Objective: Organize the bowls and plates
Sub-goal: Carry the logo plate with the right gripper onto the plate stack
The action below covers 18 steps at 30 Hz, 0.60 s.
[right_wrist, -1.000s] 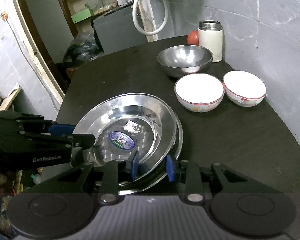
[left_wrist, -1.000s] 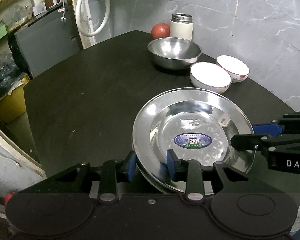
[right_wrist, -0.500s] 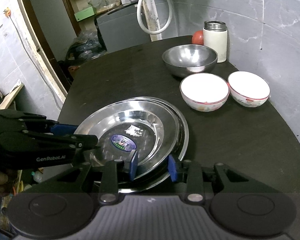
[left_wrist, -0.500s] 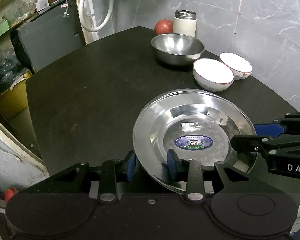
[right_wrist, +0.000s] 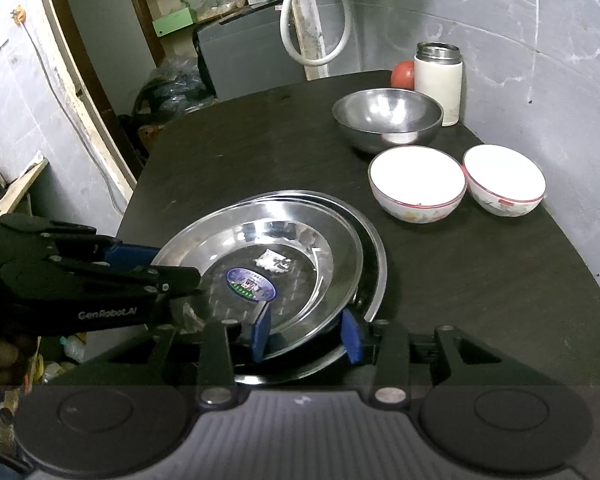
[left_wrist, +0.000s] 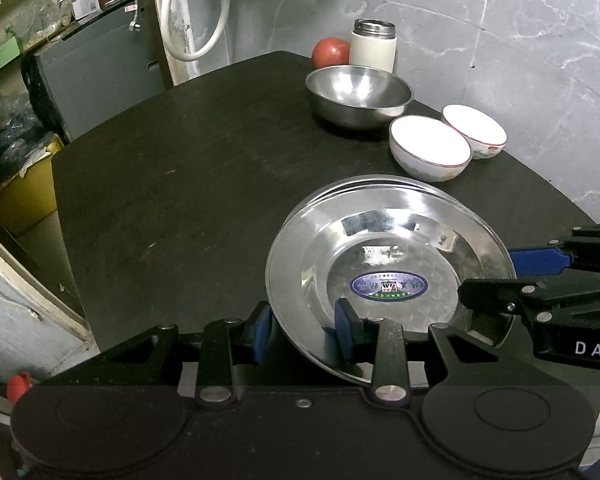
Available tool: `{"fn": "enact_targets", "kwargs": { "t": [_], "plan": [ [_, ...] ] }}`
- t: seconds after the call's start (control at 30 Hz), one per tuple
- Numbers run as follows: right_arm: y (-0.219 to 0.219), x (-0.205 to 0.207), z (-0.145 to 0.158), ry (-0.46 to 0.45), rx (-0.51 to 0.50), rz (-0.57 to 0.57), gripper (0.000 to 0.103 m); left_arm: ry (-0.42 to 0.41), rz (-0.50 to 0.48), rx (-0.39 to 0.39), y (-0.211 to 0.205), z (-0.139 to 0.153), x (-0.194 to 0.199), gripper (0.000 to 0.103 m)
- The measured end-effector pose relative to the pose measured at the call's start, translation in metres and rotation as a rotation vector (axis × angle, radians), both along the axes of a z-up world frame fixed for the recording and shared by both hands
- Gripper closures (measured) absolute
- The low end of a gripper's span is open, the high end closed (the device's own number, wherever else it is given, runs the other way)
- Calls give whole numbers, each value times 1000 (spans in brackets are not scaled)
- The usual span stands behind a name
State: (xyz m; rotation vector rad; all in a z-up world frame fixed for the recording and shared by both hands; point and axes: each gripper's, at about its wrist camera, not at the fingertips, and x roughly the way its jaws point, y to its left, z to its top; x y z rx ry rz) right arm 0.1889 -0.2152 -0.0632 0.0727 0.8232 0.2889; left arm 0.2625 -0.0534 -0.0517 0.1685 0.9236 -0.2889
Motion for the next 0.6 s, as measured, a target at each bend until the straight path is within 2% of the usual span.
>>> {"fn": "enact_targets", "kwargs": {
  "t": [0.47, 0.6],
  "plan": [
    [0, 1, 2, 1, -3, -11, 60, 16, -14, -3, -1, -5, 2, 63],
    [1, -1, 2, -5, -8, -13, 56, 22, -20, -8, -1, -6, 3, 61]
  ]
}}
